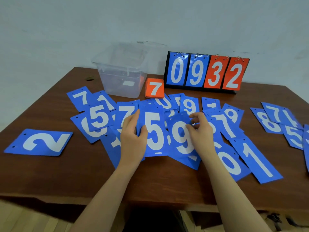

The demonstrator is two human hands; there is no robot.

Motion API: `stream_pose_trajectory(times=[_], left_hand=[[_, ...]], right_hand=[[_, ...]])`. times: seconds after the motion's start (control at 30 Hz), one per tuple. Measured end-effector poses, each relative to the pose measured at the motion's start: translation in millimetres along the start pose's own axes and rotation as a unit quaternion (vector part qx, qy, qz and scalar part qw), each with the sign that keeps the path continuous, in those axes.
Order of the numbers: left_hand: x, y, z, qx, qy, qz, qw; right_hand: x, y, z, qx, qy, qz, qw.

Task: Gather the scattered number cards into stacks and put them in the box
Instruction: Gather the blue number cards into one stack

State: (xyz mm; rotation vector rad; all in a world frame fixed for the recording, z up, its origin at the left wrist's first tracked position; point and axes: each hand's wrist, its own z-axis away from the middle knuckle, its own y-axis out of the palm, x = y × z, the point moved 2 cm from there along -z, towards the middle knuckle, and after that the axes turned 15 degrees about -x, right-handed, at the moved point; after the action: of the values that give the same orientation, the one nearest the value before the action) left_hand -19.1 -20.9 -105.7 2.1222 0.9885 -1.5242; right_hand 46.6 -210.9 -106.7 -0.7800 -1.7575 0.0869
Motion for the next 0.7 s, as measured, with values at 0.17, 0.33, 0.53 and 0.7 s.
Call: stream_pose_trajectory(times=[0.17,0.33,0.53,0.7], left_hand=[[-4.8,-12.7,5.0,-0.028,0.009,-0.014,0.999],[-20.0,-20.7,14.7,-0.001,0.047,-0.004,0.999],[-30.8,-24.1,29.4,0.028,0.016,0.046,0.998],[-22.9,-34.2,29.8,0.02,0.016,0.005,1.0]], right_hand=[[22.0,-19.8,14.3,-0.084,0.013,-0.128,0.988],[40.3,-23.5,33.7,-0.053,0.1,-0.229,0.967],[57.2,-7.7,61.9,-0.037,0.045,-0.243,0.968],[55.9,-3.2,65.1,0.009,0.01,-0.189,0.982]])
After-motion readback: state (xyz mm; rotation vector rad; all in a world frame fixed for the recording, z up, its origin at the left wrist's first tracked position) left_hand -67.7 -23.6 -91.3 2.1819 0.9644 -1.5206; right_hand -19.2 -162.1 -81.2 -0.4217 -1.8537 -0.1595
